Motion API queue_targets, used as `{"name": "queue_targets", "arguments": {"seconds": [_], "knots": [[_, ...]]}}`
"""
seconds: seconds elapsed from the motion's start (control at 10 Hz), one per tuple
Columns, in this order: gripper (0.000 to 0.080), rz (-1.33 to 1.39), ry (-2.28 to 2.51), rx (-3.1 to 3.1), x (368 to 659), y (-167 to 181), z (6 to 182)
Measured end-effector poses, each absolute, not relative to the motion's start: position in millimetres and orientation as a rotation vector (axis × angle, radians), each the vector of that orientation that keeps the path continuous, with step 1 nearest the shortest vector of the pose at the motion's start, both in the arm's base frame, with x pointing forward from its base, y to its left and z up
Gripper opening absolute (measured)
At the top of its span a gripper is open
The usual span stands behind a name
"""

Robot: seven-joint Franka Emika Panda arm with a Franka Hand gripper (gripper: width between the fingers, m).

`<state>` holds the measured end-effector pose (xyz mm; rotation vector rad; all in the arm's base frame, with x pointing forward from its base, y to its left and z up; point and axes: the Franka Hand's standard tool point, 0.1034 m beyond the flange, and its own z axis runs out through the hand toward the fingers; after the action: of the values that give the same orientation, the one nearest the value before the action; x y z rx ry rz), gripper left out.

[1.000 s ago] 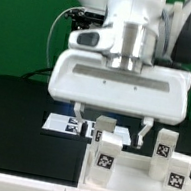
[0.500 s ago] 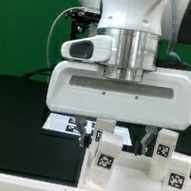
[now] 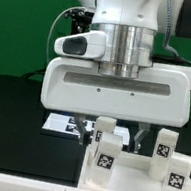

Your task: Assemble square table

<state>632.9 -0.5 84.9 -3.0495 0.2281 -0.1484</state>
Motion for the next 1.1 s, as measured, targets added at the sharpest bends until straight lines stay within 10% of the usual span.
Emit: {"name": "queue_targets", "arguments": {"seconds": [0.3, 1.1], "knots": [[0.0285, -0.134, 0.572, -2.995, 632.8, -1.6, 84.7], [0.0285, -0.192, 1.704, -2.45, 627.9, 0.7, 82.7]]}}
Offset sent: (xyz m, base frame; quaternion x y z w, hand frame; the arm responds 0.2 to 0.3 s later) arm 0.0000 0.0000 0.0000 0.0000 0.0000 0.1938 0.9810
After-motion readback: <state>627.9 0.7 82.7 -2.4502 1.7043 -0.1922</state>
